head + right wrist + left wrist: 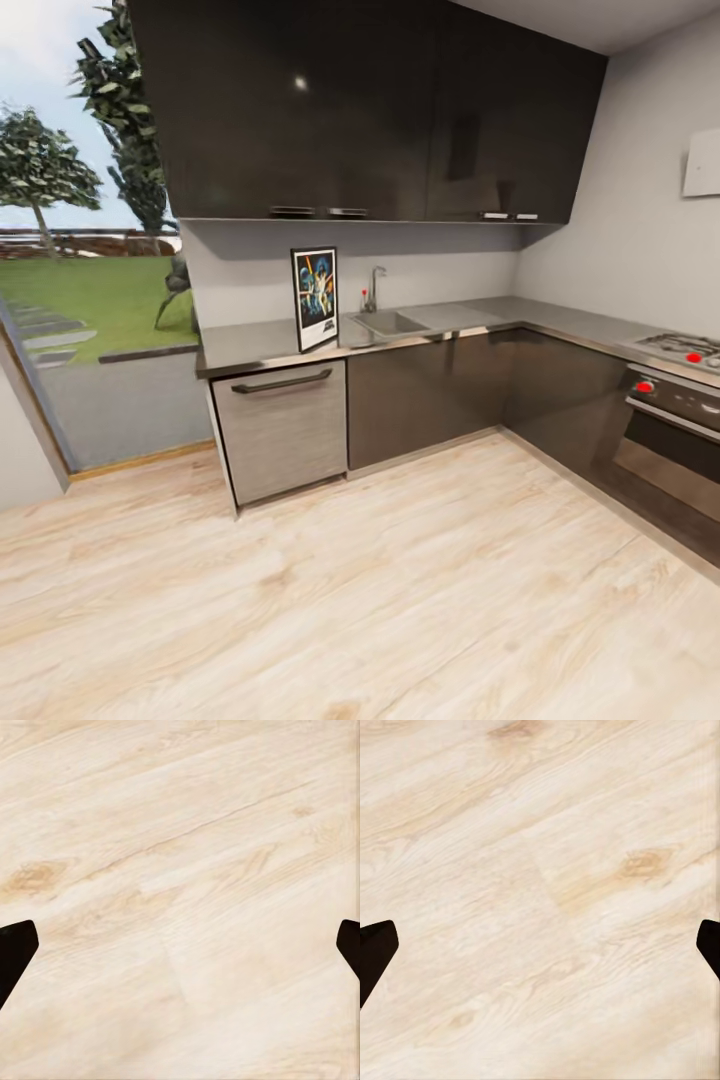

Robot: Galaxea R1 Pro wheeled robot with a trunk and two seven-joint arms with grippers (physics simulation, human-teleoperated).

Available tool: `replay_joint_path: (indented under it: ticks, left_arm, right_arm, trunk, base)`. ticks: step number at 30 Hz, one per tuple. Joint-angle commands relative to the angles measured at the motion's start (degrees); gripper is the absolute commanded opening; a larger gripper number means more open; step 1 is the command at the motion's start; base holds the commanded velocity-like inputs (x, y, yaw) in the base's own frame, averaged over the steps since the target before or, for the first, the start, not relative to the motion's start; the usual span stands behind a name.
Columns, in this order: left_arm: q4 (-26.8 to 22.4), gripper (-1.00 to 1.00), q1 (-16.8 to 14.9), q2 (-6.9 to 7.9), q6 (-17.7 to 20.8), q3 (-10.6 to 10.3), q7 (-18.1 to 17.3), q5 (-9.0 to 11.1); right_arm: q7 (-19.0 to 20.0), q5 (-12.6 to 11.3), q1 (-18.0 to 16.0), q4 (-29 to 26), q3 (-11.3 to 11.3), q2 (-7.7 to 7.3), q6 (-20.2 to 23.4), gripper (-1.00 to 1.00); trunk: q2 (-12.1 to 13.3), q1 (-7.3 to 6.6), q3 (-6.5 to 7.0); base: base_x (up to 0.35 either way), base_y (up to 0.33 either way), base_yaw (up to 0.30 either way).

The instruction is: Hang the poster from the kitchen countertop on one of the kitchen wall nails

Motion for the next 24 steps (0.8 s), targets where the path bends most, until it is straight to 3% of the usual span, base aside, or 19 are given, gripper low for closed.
replay_joint_path:
  ticks: [1, 24]
  left_arm:
    - [-0.1, 1.0, 0.0, -0.03, -0.1, 0.1, 0.0, -0.6]
    - [-0.1, 1.0, 0.0, -0.03, -0.1, 0.2, 0.0, -0.6]
  right_arm:
    - [0.0, 0.0, 0.0, 0.0, 0.0, -0.02, -0.2, 1.0]
    - [0.0, 0.0, 0.0, 0.0, 0.0, -0.18, -0.2, 1.0]
  trunk:
    - [0.0, 0.03, -0.05]
    - [0.0, 0.03, -0.05]
  base:
    - [0.312, -0.144, 0.0]
    - [0.334, -0.018, 0.0]
